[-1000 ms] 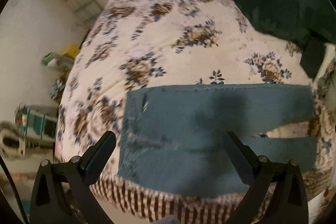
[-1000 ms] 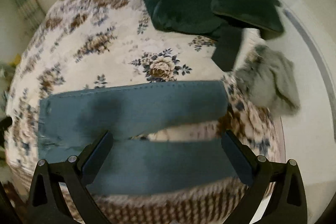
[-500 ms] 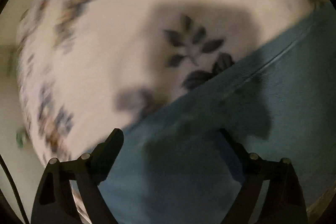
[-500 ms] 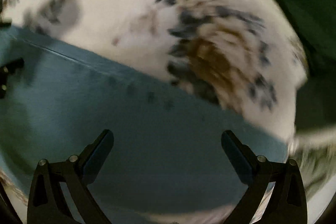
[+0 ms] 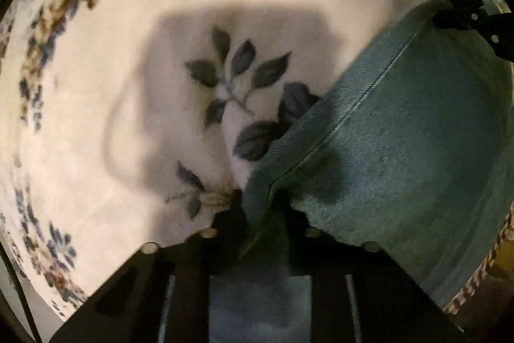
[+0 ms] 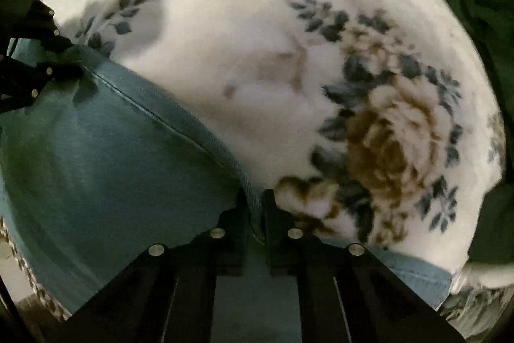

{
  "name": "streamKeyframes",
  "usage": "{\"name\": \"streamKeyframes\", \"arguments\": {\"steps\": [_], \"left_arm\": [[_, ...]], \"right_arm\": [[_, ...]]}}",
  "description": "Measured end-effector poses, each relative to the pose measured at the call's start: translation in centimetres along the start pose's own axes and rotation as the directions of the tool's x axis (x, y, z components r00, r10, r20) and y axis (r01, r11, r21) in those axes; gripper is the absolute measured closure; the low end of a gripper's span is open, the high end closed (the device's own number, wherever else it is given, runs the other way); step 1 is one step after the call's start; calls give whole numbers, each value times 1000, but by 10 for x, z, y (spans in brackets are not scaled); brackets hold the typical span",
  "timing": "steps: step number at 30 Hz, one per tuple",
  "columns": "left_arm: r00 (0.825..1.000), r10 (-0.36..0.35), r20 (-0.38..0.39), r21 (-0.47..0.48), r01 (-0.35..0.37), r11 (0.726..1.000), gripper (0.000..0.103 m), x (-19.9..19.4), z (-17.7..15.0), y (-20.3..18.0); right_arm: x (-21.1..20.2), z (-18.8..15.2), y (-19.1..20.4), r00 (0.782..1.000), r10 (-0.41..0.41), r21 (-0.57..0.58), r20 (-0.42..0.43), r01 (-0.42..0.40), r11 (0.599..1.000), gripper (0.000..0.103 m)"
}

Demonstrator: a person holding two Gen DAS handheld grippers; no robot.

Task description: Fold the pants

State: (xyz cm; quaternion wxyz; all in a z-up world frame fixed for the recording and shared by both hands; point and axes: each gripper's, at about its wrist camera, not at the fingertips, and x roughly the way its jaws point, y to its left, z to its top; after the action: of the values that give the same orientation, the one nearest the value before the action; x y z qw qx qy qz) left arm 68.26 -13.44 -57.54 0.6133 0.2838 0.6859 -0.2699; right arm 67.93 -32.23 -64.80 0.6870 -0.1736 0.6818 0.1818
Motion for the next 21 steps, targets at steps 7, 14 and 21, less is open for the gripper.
{"name": "streamKeyframes", "arguments": {"steps": [7, 14, 21], "left_arm": [[984, 26, 175, -179, 6, 984, 96, -84, -59, 4], [963, -7, 270, -434, 129, 892, 96, -127, -170, -88], [986, -146, 77, -594, 163, 788, 96, -26, -231, -189]], "right_arm": [[-37, -61, 18, 990, -25, 88, 139, 13, 996, 96], [-123, -158, 59, 984, -50, 116, 173, 30, 993, 96], [-81, -293, 167, 981, -181, 51, 74, 178, 983, 95]]}}
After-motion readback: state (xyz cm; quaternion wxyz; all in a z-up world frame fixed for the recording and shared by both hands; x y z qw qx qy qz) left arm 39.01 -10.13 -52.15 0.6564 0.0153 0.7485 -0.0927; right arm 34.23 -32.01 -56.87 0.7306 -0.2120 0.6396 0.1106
